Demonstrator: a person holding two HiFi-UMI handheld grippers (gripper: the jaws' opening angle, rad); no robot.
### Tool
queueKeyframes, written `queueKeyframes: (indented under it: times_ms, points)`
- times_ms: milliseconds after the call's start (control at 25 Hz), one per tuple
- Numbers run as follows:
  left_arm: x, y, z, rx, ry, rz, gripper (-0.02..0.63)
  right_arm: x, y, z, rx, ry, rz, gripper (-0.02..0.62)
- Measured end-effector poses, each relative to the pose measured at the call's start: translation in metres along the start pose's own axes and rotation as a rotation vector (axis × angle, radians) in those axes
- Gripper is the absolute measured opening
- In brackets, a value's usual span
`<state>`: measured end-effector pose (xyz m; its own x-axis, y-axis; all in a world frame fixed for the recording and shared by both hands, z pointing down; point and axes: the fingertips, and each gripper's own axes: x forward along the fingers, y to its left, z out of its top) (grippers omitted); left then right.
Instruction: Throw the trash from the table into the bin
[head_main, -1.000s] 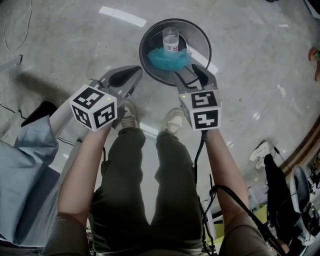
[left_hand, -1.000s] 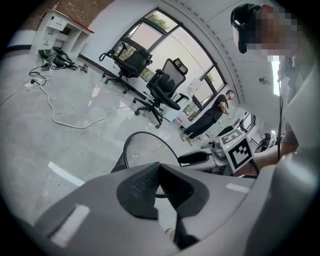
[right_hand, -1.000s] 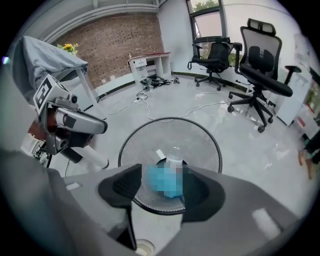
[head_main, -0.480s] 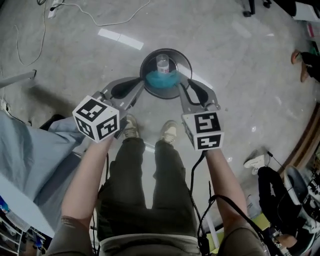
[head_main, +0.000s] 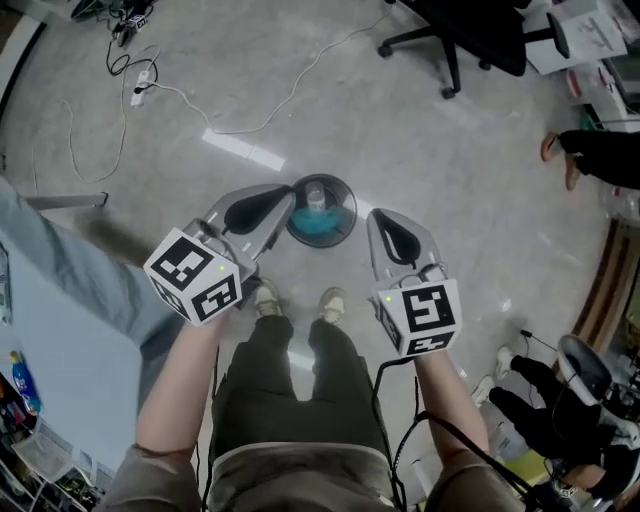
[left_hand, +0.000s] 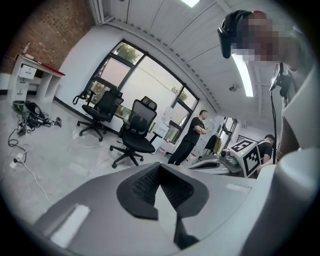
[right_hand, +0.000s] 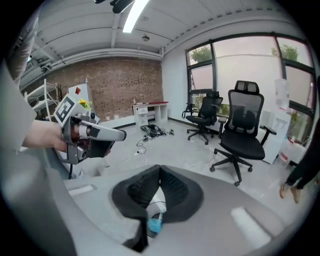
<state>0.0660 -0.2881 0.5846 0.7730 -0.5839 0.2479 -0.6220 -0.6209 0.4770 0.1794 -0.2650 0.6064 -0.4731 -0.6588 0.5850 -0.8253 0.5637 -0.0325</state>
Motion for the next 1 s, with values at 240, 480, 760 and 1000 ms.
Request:
queueKeyframes:
  times_ms: [240, 480, 760, 1000]
  points:
    - [-0.034, -0.071, 0.116, 0.073, -0.057, -0.013, -0.002, -0.081, 0.006, 0.119, -0.030, -0.134, 0.009, 0.003]
    - [-0.073, -0.149, 0.213, 0.141, -0.148, -0.036, -0.002, -0.170, 0.008, 0.216, -0.081, -0.235, -0.012, 0.003]
    - [-0.114, -0.223, 0.279, 0.228, -0.226, -0.062, -0.002, -0.251, 0.026, 0.282, -0.162, -0.393, 0.030, 0.003]
    - [-0.141, -0.276, 0.306, 0.288, -0.289, -0.076, -0.002, -0.314, 0.037, 0.318, -0.221, -0.485, 0.023, 0.003]
